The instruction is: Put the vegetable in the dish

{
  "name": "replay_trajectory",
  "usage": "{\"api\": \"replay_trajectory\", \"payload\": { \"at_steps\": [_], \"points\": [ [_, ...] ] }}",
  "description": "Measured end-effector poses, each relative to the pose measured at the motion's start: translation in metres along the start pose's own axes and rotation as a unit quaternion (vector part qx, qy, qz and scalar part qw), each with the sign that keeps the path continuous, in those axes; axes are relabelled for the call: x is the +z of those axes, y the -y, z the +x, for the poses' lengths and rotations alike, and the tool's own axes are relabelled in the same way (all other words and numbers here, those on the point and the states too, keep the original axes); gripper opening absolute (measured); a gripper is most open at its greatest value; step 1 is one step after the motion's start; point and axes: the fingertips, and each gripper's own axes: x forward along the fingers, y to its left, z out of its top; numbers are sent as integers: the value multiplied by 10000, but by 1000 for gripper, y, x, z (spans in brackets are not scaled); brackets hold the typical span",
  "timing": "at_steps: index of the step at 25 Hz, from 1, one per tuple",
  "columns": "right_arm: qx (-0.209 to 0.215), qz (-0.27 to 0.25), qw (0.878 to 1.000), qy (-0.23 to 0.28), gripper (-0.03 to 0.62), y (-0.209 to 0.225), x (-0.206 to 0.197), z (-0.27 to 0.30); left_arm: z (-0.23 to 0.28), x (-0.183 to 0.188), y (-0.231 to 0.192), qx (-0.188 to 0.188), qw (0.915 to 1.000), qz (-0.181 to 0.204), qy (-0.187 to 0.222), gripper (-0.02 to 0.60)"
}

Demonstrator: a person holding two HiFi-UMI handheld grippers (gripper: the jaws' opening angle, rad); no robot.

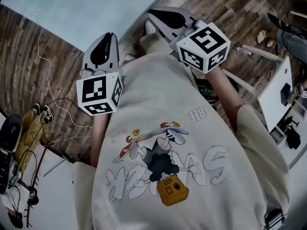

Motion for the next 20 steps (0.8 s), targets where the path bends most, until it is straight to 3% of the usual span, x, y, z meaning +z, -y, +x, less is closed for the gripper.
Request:
{"api": "replay_trajectory", "payload": {
  "at_steps": [9,20],
  "points": [
    [-289,109,9993,218,21,-28,-9,-20,-32,-8,6,-143,9994,277,166,31],
    [-497,145,9983,276,21,-58,-19,-28,-61,-27,6,-268,9990,252,240,29]
  ]
}}
